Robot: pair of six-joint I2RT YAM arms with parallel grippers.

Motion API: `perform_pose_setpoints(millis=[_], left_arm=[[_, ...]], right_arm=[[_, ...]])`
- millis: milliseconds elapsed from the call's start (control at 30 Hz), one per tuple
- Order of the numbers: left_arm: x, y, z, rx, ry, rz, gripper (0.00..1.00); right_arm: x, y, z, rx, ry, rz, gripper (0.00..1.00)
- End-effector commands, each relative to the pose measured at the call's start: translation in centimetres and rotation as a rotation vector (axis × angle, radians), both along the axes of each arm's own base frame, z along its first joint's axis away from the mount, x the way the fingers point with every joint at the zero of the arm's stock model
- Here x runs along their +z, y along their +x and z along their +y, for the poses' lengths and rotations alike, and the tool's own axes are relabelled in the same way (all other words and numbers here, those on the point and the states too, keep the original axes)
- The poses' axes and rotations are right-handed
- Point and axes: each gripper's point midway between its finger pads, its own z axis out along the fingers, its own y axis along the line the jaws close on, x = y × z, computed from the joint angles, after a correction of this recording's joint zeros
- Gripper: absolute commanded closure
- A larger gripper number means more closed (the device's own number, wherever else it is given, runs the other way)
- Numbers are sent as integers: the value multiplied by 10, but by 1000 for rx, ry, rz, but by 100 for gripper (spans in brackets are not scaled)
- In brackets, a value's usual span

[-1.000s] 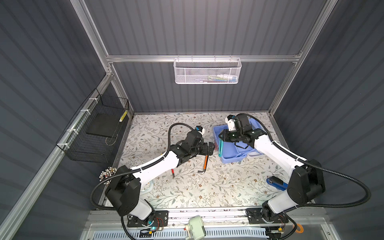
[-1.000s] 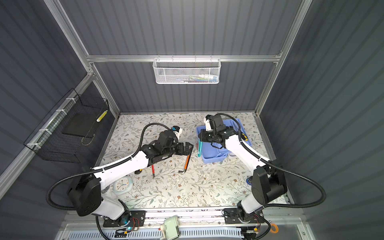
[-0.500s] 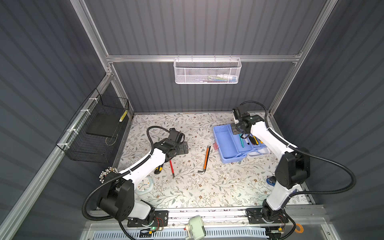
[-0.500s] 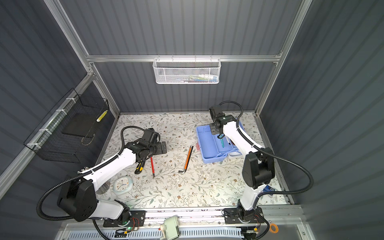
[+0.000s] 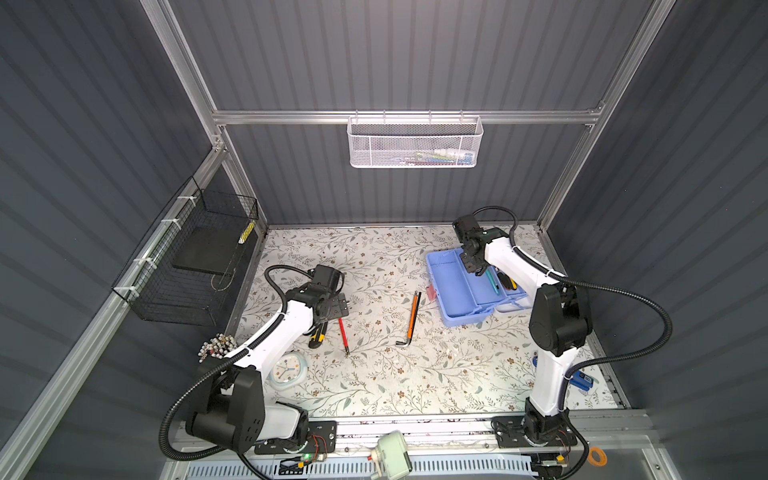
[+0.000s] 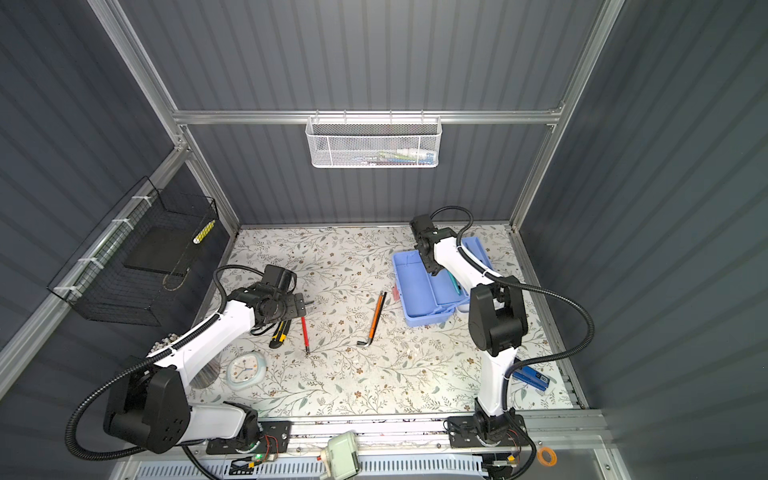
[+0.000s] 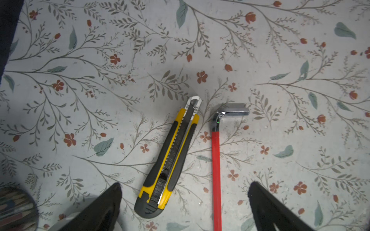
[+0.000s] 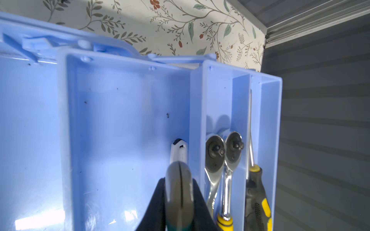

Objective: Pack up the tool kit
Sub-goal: 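Place the teal knife in the tray while the left grasps the yellow knife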

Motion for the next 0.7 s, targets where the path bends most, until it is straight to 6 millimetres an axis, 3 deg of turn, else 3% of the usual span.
perform_pose_setpoints(millis=[0,200,400,667], left_arm=[[-6,-11,10,-2,30,36,0],[-20,-11,11,-16,17,76,1],[-46,-18,16,11,-19,152,9],[-63,-18,19,23,-37,184,14]], right_arm=[[0,4,0,-9,-19,-3,85],[-9,7,3,-9,-15,8,78],[-18,8,7,-14,7,24,71],[-13,5,11,-23,48,10,61]])
